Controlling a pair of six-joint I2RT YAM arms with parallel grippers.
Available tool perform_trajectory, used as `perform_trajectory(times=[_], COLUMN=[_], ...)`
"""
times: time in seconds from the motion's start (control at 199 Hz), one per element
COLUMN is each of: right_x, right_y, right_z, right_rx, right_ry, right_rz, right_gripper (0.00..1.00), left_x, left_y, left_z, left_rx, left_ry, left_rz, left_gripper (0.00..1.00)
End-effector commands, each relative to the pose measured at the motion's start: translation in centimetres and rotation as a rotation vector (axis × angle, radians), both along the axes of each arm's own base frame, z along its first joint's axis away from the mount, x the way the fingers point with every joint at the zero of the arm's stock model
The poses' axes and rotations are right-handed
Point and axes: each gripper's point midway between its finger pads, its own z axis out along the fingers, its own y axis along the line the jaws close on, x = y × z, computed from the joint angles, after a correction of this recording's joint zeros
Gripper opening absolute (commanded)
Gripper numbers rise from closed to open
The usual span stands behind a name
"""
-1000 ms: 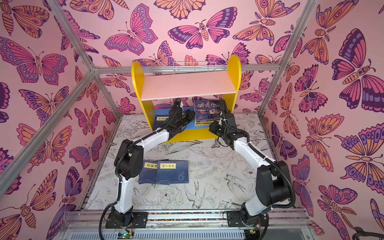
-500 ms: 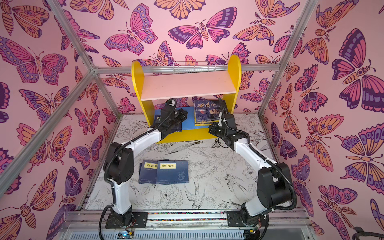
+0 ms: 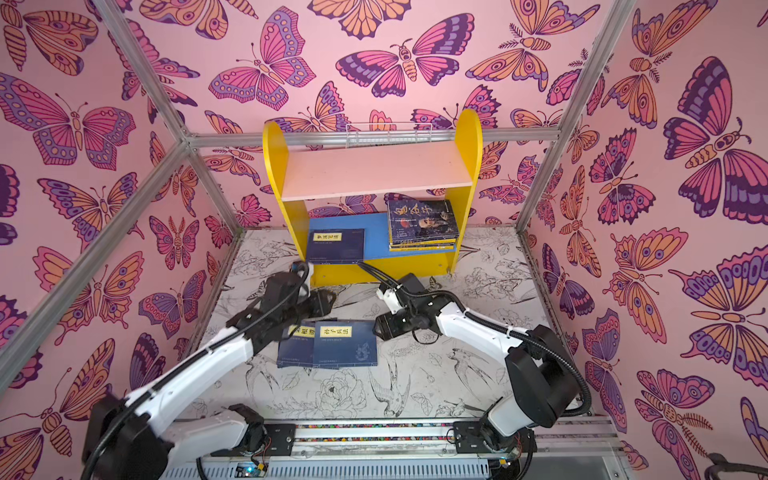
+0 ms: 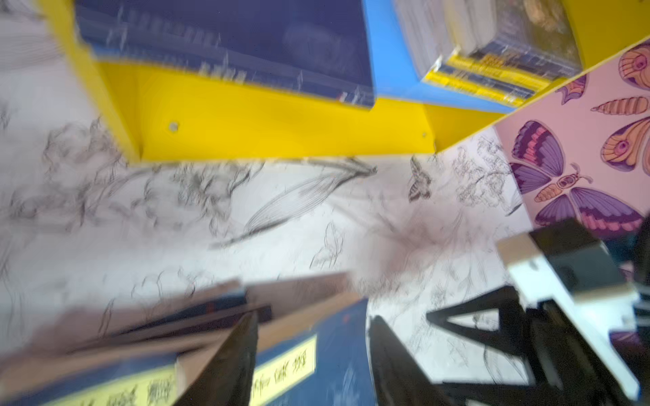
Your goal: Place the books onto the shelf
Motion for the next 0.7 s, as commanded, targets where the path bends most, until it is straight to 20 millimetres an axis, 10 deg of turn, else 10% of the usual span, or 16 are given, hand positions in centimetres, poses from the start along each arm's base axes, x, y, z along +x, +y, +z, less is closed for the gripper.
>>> perform_trajectory(times=[0.0, 0.291, 0.698], right_x=[-2.2, -1.3, 0.4], right_y=[0.1, 3.2, 6.7], right_z=[-2.6, -5.9, -1.8], right_rx=[-0.024, 0.027, 0.169], right_ry=[0.126, 0.233, 0.184], right_rz=[0.101, 0.180, 0.282], right_gripper=[0.73, 0.70, 0.59], left_x=[-6.2, -7.8, -6.3], left_y=[2.8, 1.8, 2.6], left_z=[-3.9, -6.7, -10.4], left_rx=[0.087, 0.028, 0.066], left_ry=[0.167, 0.313, 0.449], left_rz=[-0.040, -0.063, 0.006], left_gripper=[0.71, 0.78, 0.56])
